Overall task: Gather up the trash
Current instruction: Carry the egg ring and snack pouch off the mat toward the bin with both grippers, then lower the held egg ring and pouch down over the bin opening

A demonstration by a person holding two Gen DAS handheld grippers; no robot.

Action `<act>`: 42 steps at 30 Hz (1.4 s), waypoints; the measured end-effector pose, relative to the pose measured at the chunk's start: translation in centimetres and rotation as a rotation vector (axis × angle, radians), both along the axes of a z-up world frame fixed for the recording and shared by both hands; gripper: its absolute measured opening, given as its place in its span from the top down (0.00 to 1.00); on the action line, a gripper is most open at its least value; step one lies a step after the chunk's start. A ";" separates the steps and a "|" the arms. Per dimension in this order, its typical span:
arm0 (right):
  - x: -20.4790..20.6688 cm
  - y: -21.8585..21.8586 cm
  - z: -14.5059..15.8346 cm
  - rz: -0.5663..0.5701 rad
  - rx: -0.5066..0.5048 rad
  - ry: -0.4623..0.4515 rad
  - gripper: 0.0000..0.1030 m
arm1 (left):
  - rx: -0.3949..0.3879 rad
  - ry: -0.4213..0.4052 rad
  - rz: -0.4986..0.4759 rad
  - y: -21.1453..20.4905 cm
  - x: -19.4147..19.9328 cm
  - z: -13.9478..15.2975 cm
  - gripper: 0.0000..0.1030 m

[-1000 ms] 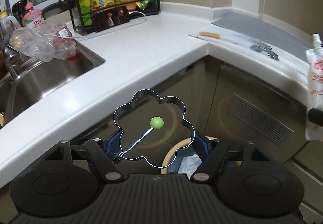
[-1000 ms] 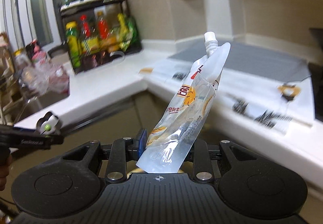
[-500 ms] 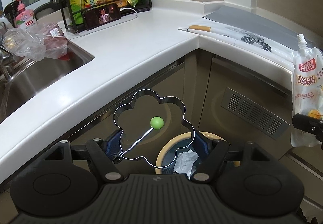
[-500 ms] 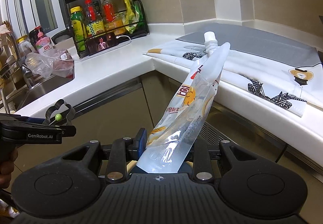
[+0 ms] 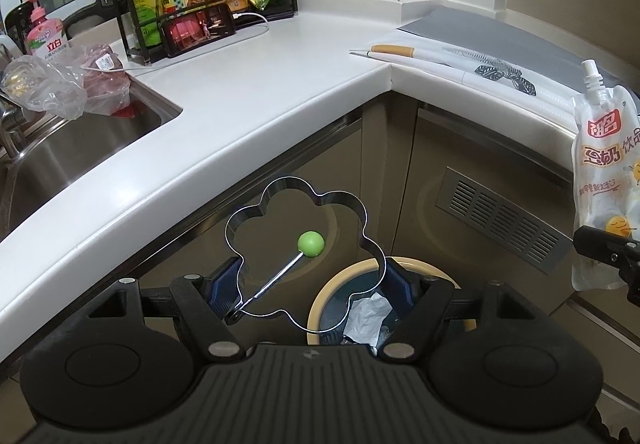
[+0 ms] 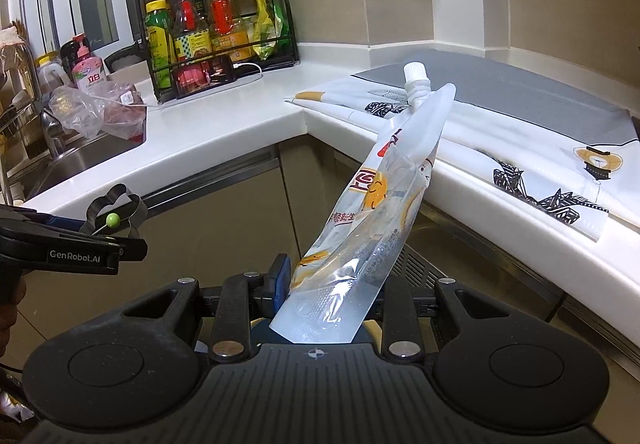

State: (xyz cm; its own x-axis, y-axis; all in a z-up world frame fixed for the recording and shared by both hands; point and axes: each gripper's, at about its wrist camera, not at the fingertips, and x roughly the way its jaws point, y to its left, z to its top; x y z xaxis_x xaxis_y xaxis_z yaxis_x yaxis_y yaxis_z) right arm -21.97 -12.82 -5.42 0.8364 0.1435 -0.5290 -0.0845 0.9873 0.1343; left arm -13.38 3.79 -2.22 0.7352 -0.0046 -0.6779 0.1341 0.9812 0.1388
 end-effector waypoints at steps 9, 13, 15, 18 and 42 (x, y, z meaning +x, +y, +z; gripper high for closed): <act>0.2 0.1 -0.2 0.002 -0.001 0.013 0.70 | 0.001 0.001 0.001 -0.1 0.0 -0.2 0.24; 0.2 0.1 -0.2 0.000 0.001 0.015 0.70 | 0.006 -0.001 0.000 -0.1 -0.1 -0.3 0.24; 0.3 0.1 -0.2 0.000 0.001 0.015 0.70 | 0.008 -0.003 -0.001 -0.1 -0.1 -0.3 0.24; 0.3 0.1 -0.2 0.000 0.002 0.016 0.70 | 0.010 -0.003 -0.003 -0.2 -0.1 -0.3 0.24; 0.4 0.3 -0.7 0.006 -0.003 0.025 0.70 | 0.009 0.014 -0.008 -0.3 0.3 -0.7 0.24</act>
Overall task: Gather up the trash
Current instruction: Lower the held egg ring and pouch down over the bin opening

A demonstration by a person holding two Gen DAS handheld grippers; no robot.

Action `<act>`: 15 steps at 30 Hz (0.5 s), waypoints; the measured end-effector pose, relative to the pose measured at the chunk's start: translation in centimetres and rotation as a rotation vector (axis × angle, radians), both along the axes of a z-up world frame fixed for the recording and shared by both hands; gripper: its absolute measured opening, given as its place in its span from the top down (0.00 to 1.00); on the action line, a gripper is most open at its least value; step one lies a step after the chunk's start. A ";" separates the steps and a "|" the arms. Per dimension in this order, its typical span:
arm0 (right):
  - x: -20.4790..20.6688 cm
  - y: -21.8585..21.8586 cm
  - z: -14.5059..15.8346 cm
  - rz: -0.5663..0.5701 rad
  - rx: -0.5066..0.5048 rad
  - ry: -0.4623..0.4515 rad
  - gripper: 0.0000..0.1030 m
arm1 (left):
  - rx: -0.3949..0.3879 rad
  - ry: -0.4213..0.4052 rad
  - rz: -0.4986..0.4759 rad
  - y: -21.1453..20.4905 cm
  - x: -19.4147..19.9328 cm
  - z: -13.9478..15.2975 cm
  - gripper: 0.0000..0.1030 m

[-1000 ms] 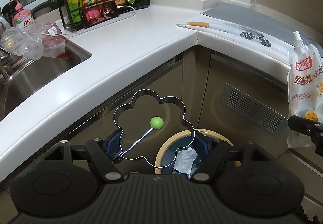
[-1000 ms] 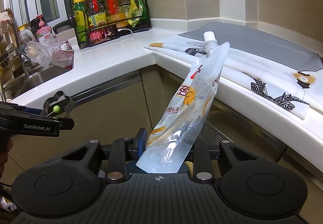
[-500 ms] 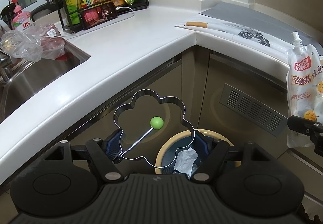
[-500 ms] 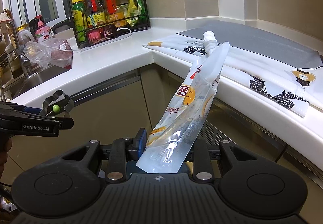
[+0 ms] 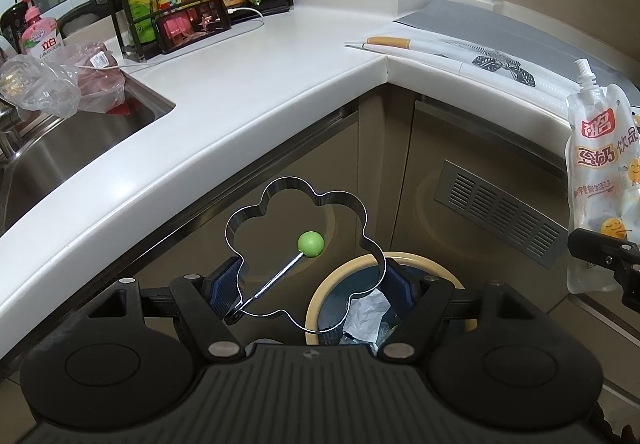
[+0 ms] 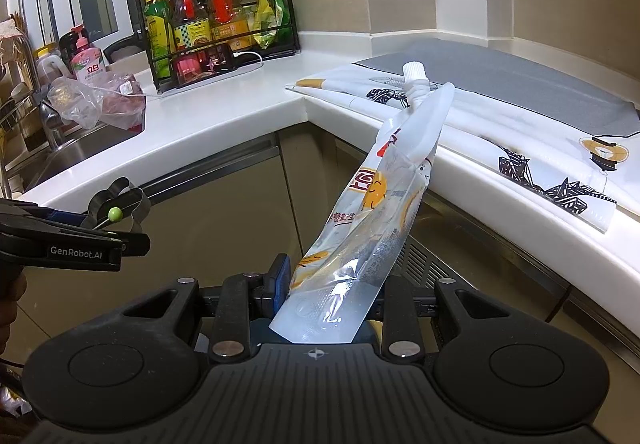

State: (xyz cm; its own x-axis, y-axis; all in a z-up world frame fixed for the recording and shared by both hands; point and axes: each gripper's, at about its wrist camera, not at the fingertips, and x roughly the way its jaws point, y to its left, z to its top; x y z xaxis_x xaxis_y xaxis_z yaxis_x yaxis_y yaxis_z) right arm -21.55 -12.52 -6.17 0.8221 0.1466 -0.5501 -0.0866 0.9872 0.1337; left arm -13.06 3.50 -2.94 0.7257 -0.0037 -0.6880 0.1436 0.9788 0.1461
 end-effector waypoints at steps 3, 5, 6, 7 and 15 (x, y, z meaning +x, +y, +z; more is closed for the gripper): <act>0.0 0.0 -0.1 0.005 -0.001 0.004 0.70 | 0.001 0.004 0.000 0.0 0.1 -0.2 0.24; 0.0 0.1 -0.1 0.008 -0.001 0.008 0.70 | 0.000 0.007 0.000 0.0 0.2 -0.3 0.24; 0.2 0.1 -0.1 0.009 -0.001 0.010 0.70 | 0.001 0.009 0.000 0.0 0.3 -0.4 0.24; 0.3 0.1 -0.1 0.011 -0.001 0.012 0.70 | 0.000 0.011 0.001 0.0 0.3 -0.4 0.24; 0.6 0.0 -0.3 0.026 0.001 0.031 0.70 | 0.005 0.027 -0.001 -0.2 0.7 -0.8 0.24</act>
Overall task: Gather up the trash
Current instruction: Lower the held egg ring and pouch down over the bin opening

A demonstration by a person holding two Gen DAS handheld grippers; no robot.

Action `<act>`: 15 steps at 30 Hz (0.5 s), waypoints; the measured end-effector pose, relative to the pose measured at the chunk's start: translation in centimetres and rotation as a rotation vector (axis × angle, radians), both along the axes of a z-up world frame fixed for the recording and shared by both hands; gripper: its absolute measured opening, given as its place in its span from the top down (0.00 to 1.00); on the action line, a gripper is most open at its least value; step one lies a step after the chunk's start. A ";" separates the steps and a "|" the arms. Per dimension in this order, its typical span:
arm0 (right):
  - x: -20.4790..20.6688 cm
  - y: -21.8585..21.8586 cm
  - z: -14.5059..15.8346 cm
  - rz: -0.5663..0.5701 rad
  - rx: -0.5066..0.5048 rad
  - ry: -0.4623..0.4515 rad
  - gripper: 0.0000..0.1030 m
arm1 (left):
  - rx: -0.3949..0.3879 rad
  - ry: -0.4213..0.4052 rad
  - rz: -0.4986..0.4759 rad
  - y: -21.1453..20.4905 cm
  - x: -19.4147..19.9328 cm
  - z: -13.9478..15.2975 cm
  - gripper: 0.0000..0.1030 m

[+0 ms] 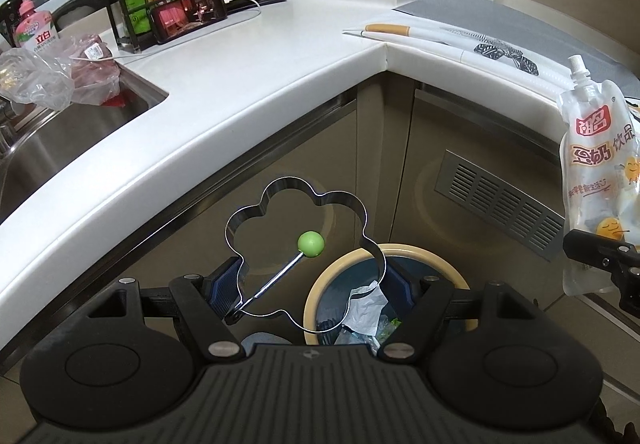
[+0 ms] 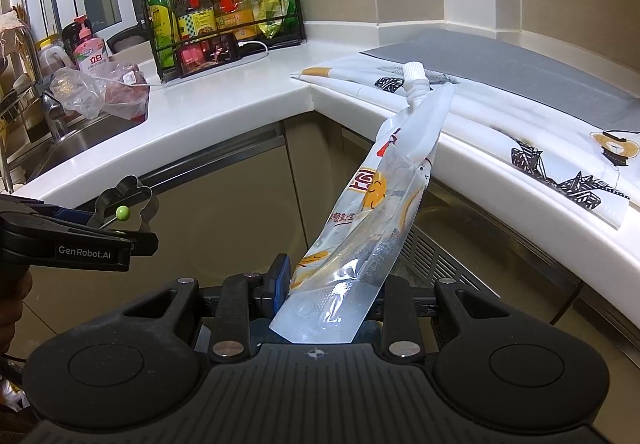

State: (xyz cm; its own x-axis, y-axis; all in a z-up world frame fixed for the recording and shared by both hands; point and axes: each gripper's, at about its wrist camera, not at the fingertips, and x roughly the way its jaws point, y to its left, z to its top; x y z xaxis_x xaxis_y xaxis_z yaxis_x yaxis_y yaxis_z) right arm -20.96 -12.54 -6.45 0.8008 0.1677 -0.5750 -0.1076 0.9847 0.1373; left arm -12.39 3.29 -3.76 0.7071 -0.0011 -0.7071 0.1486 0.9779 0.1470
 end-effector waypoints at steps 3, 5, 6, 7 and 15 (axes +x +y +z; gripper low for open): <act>0.2 0.1 -0.1 0.007 0.000 0.006 0.70 | 0.001 0.006 -0.003 -0.1 0.2 -0.2 0.24; 0.2 0.1 -0.2 0.013 0.000 0.011 0.70 | 0.002 0.013 -0.005 -0.1 0.3 -0.3 0.24; 0.3 0.1 -0.2 0.015 0.001 0.014 0.70 | 0.002 0.016 -0.006 -0.1 0.4 -0.3 0.24; 0.3 0.1 -0.2 0.018 0.001 0.017 0.70 | 0.002 0.019 -0.008 -0.2 0.5 -0.4 0.24; 1.1 0.5 -0.6 0.033 -0.006 0.049 0.70 | 0.001 0.045 -0.014 -0.3 1.3 -1.2 0.24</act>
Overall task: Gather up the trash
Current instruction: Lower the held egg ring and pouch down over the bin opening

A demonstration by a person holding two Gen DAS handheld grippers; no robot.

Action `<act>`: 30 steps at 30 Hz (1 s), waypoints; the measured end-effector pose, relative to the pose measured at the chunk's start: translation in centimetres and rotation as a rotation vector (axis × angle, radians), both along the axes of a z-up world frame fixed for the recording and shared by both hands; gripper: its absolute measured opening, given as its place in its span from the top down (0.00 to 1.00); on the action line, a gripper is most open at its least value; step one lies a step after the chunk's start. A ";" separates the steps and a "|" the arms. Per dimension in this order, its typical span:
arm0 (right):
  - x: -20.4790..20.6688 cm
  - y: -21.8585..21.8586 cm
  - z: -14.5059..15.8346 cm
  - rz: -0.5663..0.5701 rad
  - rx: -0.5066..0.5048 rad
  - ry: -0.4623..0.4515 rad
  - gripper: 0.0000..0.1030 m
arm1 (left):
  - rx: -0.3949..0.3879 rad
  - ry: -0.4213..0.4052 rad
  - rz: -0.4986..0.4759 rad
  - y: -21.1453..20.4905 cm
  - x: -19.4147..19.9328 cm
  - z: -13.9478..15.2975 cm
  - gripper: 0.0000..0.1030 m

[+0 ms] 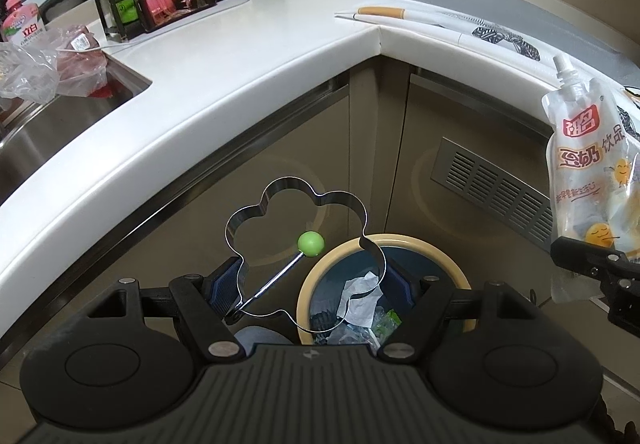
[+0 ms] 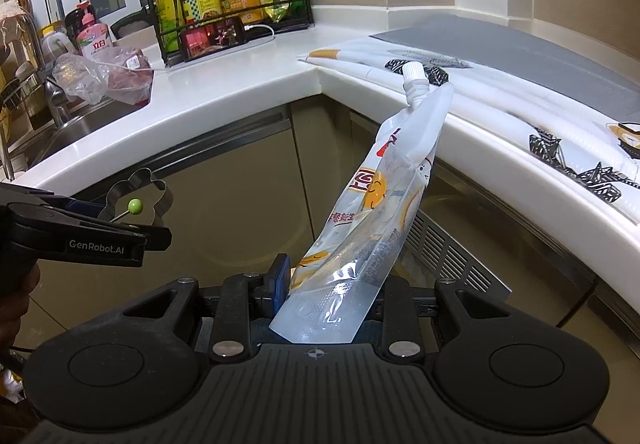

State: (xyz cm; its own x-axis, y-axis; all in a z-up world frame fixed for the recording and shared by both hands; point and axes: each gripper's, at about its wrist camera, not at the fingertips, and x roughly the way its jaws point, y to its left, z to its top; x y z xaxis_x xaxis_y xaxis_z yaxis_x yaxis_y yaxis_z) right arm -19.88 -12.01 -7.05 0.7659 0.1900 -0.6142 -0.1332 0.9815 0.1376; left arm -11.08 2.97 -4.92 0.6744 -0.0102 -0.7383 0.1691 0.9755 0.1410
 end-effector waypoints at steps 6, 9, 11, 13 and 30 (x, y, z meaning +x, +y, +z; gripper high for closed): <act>1.0 0.3 -0.7 0.017 -0.010 0.033 0.70 | 0.005 0.024 0.004 -0.1 0.8 -1.0 0.24; 1.6 0.4 -1.4 0.030 -0.018 0.061 0.70 | 0.011 0.049 0.007 -0.3 1.5 -1.9 0.24; 2.1 0.6 -2.0 0.037 -0.026 0.082 0.70 | 0.016 0.069 0.005 -0.4 2.0 -2.6 0.24; 2.7 0.8 -2.6 0.043 -0.033 0.103 0.70 | 0.025 0.087 0.001 -0.6 2.5 -3.4 0.24; 6.4 2.1 -8.9 0.093 -0.091 0.256 0.70 | 0.067 0.234 0.016 -1.5 6.9 -10.5 0.24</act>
State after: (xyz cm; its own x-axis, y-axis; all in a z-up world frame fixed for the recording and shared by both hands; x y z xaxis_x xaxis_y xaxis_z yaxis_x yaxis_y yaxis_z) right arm -13.43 -9.91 -15.96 0.5655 0.1877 -0.8031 -0.1959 0.9765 0.0903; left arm -4.14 1.52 -15.40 0.4842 0.0533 -0.8733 0.1896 0.9680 0.1642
